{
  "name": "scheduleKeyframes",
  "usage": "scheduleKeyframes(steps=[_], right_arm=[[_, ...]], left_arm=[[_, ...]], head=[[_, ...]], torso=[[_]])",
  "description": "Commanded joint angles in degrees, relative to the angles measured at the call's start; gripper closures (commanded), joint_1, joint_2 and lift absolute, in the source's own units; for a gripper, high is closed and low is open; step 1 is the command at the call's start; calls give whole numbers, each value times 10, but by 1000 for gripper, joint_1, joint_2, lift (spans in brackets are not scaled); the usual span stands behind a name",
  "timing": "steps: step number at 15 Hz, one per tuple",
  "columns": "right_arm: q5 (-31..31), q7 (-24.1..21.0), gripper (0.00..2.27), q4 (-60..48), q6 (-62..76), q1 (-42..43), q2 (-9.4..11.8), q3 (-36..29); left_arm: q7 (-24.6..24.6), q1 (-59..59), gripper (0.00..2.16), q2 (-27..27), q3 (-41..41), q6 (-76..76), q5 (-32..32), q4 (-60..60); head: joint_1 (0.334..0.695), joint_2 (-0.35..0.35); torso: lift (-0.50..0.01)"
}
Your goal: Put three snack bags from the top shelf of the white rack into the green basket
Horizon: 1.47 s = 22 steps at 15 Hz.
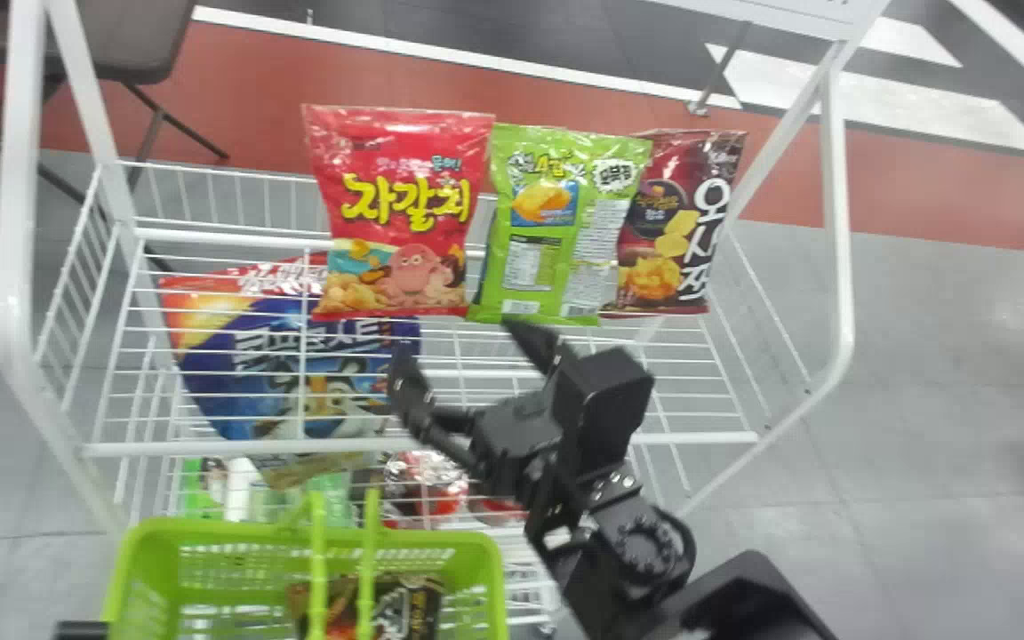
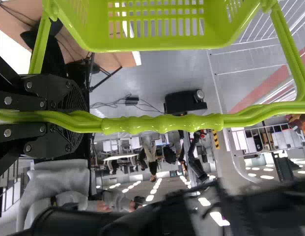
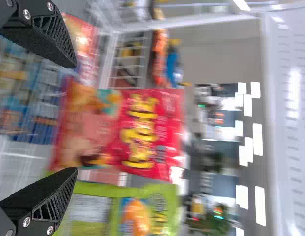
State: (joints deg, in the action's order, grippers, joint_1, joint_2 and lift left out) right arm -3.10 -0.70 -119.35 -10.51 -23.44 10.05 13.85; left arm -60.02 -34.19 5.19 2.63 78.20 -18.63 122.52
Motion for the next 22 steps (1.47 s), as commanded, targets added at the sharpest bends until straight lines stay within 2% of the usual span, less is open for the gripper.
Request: scheduleKeyframes(steps=[1,4,7,8,9,10,11,12,17,22], right_arm=[[3,-4,83,93,14,86,-37,1],[11,-8,90,192,14,168,-66,7],[11,-8,134,231,4,210,-69,7],[11,-7,313,235,-14,216,-69,7],[9,4,782,235,-25,219,-69,7],[7,11,1548,233,-46,219,-69,8],[5,11,1909,228,-49,215,-69,8],[6,14,2013,217,-49,206,-69,9],[12,19,2013,135,-79,146,-63,2],[37,19,2013,-75,-128,2,-41,-28]], left_arm=[[0,0,2148,0,4,2,1,-3],[-1,0,2148,2,4,0,1,-5],[-2,7,2148,4,4,2,4,-8],[-2,11,2148,4,4,3,4,-11],[-5,11,2148,4,4,5,4,-11],[-5,11,2148,4,3,5,4,-11],[-5,13,2148,4,3,5,4,-11],[-5,14,2148,5,3,7,3,-11],[-6,16,2148,5,1,12,1,-10],[-4,15,2148,5,-9,12,0,-8]], head=[[695,-236],[695,-199],[695,-175],[695,-168],[695,-166],[695,-163],[695,-159],[695,-154],[695,-147],[695,-178]], torso=[[0],[0],[0],[0],[0],[0],[0],[0],[0],[0]])
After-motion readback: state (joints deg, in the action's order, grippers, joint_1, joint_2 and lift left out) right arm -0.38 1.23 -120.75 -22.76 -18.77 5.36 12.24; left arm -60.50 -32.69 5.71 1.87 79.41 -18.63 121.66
